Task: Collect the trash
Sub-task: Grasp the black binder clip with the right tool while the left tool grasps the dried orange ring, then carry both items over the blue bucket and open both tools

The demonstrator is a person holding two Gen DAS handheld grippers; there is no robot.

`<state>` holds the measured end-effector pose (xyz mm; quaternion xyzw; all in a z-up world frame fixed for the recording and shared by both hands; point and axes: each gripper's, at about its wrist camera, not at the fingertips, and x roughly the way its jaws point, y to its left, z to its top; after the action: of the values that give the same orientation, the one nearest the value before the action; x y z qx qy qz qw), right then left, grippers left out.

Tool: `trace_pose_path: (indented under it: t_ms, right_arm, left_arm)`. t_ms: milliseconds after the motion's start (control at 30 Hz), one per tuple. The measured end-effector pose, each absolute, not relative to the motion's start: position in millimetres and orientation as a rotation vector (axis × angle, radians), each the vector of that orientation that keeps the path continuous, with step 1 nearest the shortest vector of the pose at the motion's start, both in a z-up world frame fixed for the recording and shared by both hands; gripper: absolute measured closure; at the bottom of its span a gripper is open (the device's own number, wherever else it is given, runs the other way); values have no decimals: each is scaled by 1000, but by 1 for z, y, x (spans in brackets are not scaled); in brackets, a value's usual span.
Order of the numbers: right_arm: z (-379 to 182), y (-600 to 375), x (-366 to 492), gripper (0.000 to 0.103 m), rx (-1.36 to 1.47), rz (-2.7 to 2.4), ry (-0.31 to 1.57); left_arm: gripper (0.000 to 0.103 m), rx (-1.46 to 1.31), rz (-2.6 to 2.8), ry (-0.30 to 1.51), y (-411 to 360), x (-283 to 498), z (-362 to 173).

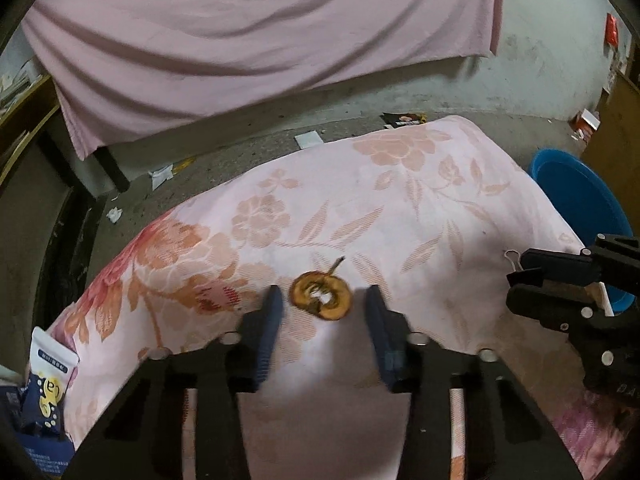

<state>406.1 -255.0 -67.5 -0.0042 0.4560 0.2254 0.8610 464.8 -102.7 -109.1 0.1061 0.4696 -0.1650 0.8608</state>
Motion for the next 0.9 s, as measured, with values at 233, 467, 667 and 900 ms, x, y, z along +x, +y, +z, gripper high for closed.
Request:
trace_pose_path:
  t_ms: [233, 467, 667, 900]
  right_arm:
    - [-66, -255, 405, 77, -5, 469, 945]
    - [-53, -272, 390, 77, 46, 447, 849]
    - [-25, -299, 363, 77, 96, 362, 622]
    - [12, -338, 330, 77, 150, 276, 348]
  left_arm:
    - [78, 227, -373, 964, -110, 454, -107]
    - [78, 134, -388, 785, -109, 430, -71]
    - [78, 27, -423, 598, -120, 405, -31]
    - [77, 17, -485, 387, -150, 374, 18]
